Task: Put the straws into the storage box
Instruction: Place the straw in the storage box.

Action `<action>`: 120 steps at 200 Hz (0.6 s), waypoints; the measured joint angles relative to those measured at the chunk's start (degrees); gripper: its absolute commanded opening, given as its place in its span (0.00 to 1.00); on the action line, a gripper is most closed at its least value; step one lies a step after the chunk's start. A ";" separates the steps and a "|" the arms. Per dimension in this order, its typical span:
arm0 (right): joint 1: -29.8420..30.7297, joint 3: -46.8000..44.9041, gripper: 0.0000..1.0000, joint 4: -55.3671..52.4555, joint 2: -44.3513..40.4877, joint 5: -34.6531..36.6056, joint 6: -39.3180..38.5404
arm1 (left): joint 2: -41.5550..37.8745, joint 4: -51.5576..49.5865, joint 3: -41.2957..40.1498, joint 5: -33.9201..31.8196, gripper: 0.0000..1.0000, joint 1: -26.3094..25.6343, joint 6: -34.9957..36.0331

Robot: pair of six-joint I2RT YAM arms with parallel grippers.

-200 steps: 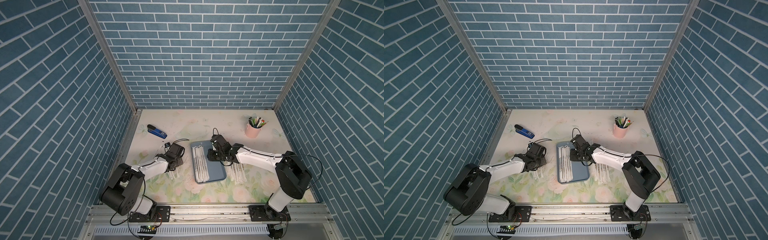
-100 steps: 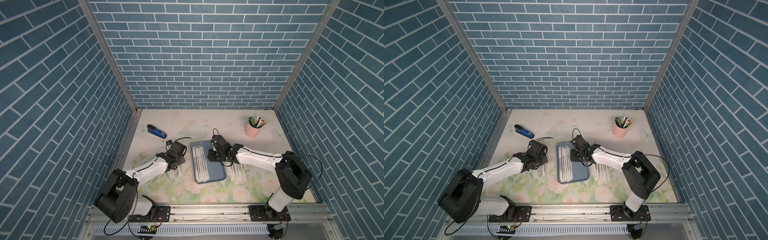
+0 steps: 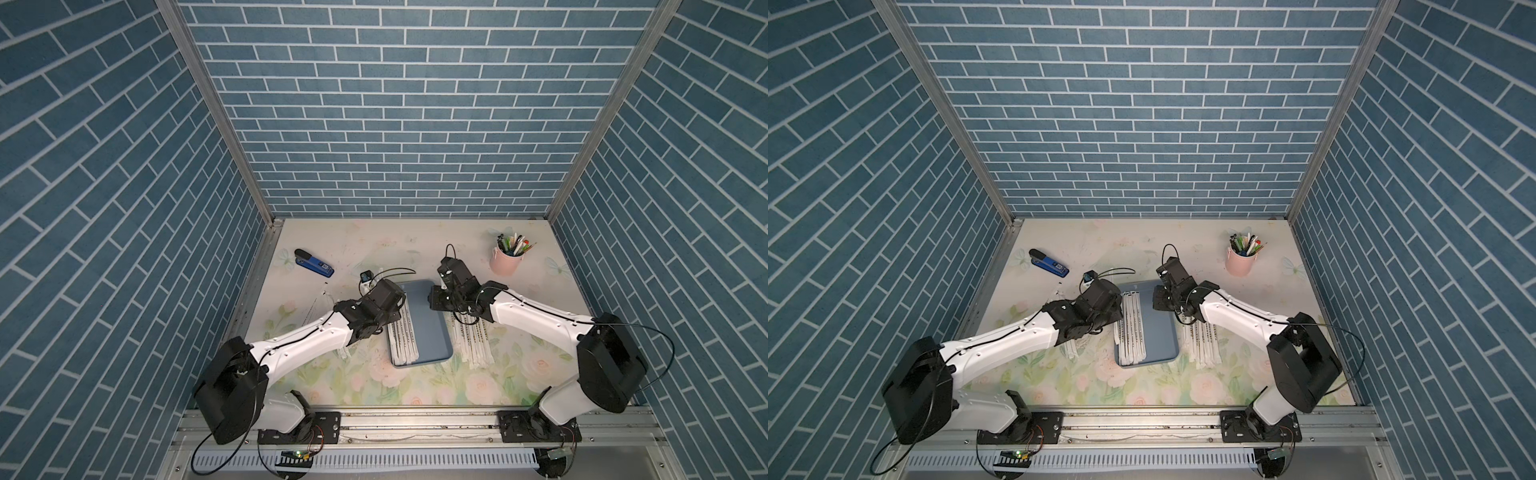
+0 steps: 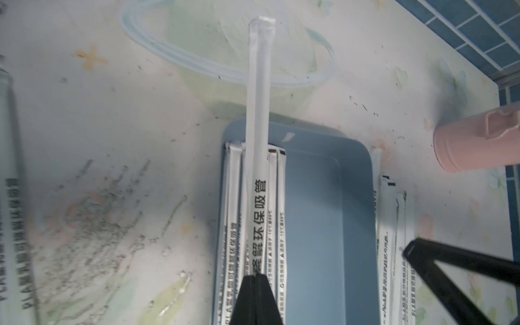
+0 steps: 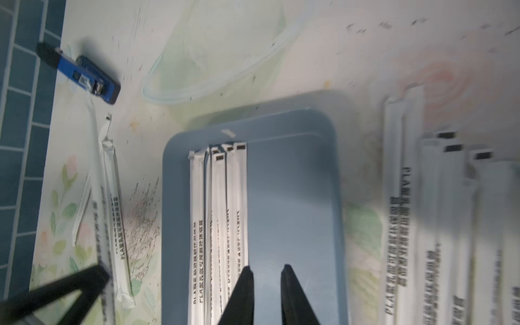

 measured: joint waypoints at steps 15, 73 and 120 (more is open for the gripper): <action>-2.05 -0.57 0.20 -0.44 -1.64 0.50 -0.68 | 3.63 0.79 1.36 0.04 0.00 -2.62 -1.73; -4.70 -3.13 0.20 -1.53 -3.58 1.05 -2.23 | 14.93 5.01 5.51 0.37 0.00 -6.86 -4.96; -4.92 -4.11 0.20 -1.84 -3.76 1.01 -2.54 | 19.89 7.04 6.34 0.50 0.00 -7.50 -6.08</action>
